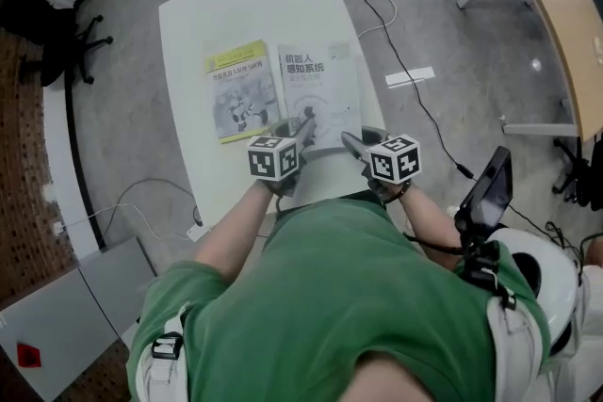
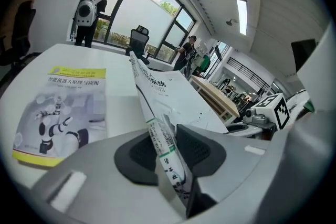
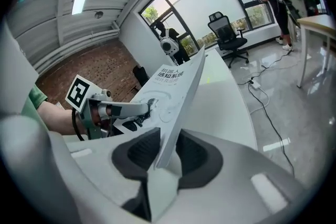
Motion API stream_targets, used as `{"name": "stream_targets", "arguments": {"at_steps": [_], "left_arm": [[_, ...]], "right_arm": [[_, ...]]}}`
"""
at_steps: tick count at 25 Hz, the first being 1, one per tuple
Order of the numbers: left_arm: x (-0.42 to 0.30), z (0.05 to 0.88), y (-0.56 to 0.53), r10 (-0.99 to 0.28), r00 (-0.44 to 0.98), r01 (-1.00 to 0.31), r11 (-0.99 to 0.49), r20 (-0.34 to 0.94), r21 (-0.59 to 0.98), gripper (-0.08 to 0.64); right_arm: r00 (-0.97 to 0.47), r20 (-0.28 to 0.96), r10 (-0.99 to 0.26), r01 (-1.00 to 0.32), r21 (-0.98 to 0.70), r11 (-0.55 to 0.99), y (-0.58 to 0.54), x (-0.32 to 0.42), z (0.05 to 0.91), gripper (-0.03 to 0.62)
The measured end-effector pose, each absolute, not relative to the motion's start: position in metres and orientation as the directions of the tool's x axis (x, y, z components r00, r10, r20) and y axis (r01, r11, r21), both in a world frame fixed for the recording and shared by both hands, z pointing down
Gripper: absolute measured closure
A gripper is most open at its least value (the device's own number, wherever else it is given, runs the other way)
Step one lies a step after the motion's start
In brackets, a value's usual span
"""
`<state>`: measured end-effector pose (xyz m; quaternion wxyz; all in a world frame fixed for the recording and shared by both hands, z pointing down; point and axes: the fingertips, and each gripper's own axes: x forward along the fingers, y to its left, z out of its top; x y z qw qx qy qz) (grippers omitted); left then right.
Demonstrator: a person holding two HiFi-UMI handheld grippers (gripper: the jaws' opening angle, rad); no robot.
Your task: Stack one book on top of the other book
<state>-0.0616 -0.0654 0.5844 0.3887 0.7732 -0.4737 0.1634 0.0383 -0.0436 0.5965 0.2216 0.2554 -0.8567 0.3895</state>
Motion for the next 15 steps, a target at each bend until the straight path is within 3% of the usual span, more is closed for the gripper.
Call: {"name": "stream_targets", "arguments": {"at_steps": [15], "left_arm": [[-0.137, 0.555, -0.031, -0.747, 0.244, -0.939, -0.023, 0.619, 0.342, 0.456]], "right_arm": [[-0.848, 0.515, -0.123, -0.422, -0.517, 0.745, -0.035, -0.036, 0.574, 0.494]]}}
